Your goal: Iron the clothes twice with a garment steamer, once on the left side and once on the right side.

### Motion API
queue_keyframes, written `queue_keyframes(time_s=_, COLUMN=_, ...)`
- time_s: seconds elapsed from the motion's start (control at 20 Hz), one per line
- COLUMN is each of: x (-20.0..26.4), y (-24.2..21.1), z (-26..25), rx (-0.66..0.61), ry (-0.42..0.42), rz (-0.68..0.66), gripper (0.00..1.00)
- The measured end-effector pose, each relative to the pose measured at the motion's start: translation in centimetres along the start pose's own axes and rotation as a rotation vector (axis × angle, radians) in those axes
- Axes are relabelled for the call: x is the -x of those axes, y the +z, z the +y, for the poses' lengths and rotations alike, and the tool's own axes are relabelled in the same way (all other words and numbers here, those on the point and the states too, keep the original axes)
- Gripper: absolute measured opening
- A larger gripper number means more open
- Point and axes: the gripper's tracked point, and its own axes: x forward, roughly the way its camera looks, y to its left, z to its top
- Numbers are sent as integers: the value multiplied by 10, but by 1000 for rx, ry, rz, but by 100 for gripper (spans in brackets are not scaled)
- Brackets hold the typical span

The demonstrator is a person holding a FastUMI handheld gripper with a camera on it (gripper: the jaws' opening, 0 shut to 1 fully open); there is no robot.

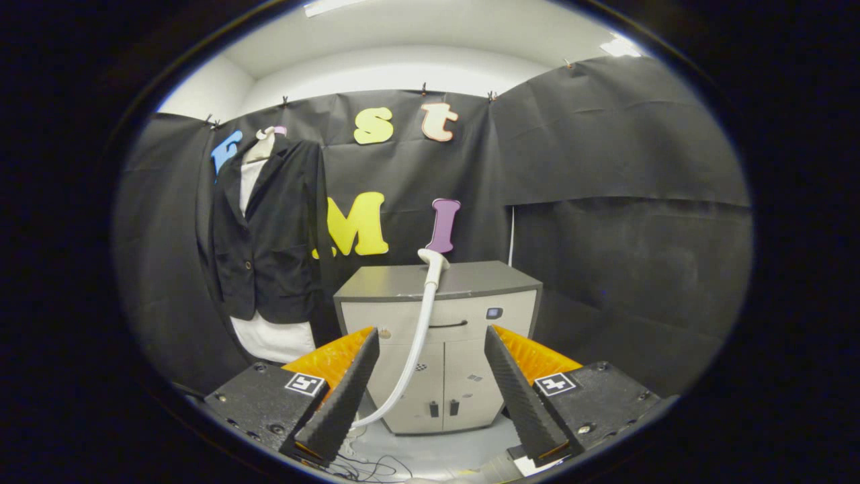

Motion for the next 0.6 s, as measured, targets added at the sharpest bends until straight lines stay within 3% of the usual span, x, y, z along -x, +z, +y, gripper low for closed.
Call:
queue_keyframes(time_s=0.2, x=-43, y=19, z=-7, rx=20, ry=8, rz=1, gripper=98)
queue_keyframes(time_s=0.6, x=-183, y=62, z=-24, rx=26, ry=39, rz=27, gripper=99)
